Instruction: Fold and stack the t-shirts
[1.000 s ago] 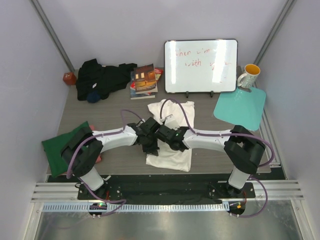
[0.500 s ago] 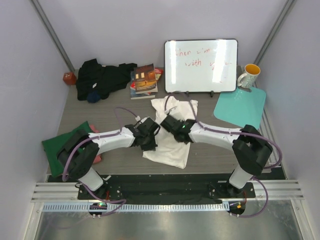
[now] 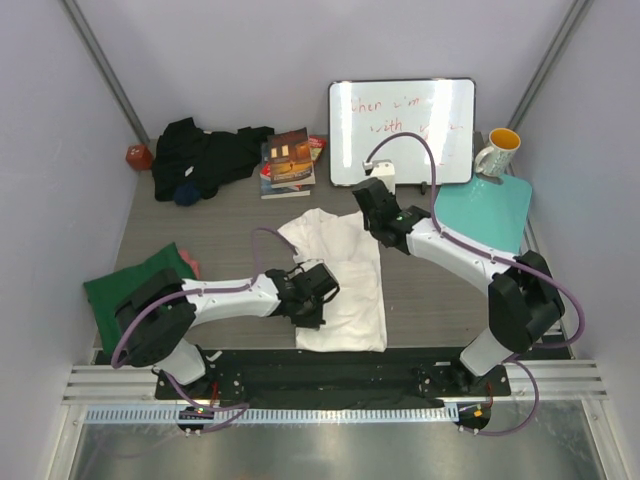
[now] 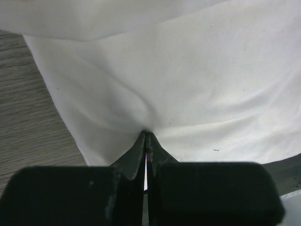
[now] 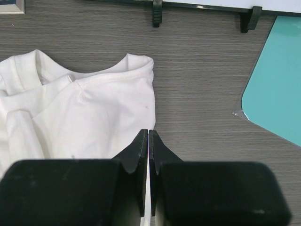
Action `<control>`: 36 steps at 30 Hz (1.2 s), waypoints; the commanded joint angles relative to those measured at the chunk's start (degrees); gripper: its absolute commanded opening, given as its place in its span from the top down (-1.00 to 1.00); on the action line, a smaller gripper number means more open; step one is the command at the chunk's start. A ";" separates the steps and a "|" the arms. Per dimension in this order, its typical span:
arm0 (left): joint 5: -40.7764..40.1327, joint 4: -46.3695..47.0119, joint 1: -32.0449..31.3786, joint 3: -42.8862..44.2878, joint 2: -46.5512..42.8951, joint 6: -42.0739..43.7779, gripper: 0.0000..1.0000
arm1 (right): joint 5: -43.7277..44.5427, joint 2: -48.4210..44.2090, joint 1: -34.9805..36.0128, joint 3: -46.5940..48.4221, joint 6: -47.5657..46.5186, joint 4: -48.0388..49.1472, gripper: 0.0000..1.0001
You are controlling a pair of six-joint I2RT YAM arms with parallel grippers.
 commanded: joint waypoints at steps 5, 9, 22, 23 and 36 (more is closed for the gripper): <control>-6.38 -9.98 1.60 -0.42 0.07 1.03 0.71 | -1.00 -4.75 -0.32 0.80 0.44 -1.07 0.83; -8.93 -11.65 3.53 2.30 -2.83 2.52 0.52 | -3.37 -6.95 -0.23 1.24 0.88 -3.01 0.83; -10.69 -19.46 12.15 15.49 -13.72 9.20 0.36 | -14.97 -12.58 -0.23 -3.41 4.39 -5.04 0.80; -10.52 -19.65 13.28 15.58 -14.34 9.20 0.36 | -17.67 -12.50 -0.15 -4.11 4.57 -4.77 0.75; -7.27 -12.53 17.42 7.14 -15.32 10.34 0.91 | -28.59 -13.64 2.84 -11.67 8.17 0.23 0.98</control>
